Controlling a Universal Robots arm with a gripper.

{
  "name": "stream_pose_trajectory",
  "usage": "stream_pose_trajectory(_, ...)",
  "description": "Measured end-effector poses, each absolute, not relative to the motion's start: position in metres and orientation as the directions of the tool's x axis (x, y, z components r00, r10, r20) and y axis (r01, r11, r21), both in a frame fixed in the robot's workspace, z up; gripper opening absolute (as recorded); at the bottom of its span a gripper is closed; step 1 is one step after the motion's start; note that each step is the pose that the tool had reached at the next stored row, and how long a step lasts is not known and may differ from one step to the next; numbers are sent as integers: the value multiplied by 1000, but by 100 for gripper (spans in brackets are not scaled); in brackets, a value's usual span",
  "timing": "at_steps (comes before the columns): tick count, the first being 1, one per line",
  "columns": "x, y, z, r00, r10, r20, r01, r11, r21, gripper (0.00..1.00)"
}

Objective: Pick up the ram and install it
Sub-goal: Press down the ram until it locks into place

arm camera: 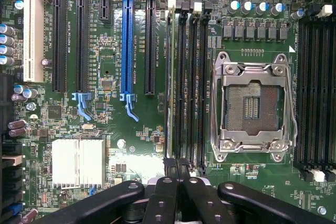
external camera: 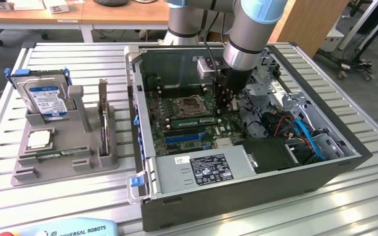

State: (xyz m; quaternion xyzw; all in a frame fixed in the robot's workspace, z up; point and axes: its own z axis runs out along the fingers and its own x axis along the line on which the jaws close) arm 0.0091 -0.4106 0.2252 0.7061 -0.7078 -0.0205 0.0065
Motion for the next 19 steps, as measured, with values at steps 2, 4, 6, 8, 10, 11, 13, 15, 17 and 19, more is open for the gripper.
stream_pose_trajectory(2,9,-411,225,-3,-1000,-20,-999,2,38,10)
stream_pose_trajectory(4,9,-411,225,-3,-1000,-20,-999,2,38,10)
stream_pose_trajectory(6,9,-411,225,-3,-1000,-20,-999,2,38,10)
stream_pose_trajectory(8,9,-411,225,-3,-1000,-20,-999,2,38,10)
stream_pose_trajectory(10,9,-411,224,-3,-1000,-20,-999,2,38,10)
stream_pose_trajectory(11,9,-411,224,-3,-1000,-20,-999,2,38,10)
stream_pose_trajectory(13,9,-411,224,-3,-1000,-20,-999,2,38,10)
stream_pose_trajectory(15,9,-411,224,-3,-1000,-20,-999,2,38,10)
stream_pose_trajectory(17,9,-411,224,-3,-1000,-20,-999,2,38,10)
stream_pose_trajectory(19,9,-411,224,-3,-1000,-20,-999,2,38,10)
